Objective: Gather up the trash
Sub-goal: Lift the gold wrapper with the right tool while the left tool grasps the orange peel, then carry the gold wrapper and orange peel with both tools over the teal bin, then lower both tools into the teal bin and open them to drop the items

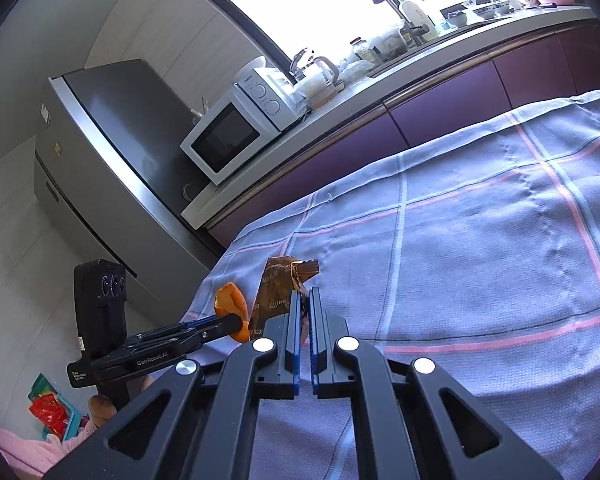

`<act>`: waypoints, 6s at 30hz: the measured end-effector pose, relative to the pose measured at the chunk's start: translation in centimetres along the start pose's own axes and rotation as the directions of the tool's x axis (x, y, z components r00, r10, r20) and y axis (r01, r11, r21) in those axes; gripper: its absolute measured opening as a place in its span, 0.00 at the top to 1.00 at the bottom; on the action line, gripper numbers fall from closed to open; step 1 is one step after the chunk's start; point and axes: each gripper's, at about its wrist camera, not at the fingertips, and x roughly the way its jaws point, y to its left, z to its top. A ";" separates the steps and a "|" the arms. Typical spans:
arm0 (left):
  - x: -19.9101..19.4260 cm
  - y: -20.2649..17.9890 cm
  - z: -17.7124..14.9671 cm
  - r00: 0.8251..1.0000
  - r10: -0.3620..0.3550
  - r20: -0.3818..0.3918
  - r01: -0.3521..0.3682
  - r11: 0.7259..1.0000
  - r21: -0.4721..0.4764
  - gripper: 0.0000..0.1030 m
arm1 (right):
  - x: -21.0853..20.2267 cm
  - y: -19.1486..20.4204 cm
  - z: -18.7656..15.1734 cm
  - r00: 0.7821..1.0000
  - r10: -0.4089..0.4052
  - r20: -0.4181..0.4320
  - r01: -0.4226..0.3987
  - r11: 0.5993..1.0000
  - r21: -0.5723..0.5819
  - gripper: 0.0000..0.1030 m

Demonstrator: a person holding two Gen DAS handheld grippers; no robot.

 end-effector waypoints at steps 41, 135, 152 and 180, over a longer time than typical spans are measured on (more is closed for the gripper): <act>-17.0 14.9 -9.7 0.935 0.333 0.119 -0.301 0.927 -0.224 0.86 | 14.2 14.8 -3.6 0.933 0.211 -0.290 -0.257 0.958 -0.130 0.97; -22.6 22.5 -13.6 0.860 0.503 0.089 -0.427 0.803 -0.416 0.86 | 22.8 25.3 -5.5 0.843 0.282 -0.457 -0.408 0.890 -0.203 0.97; -22.3 23.6 -13.9 0.855 0.514 0.069 -0.439 0.788 -0.433 0.86 | 24.0 26.4 -5.8 0.834 0.278 -0.477 -0.411 0.889 -0.202 0.97; -22.3 24.6 -14.1 0.839 0.542 0.050 -0.465 0.761 -0.452 0.86 | 25.8 27.6 -6.2 0.822 0.263 -0.504 -0.416 0.883 -0.218 0.97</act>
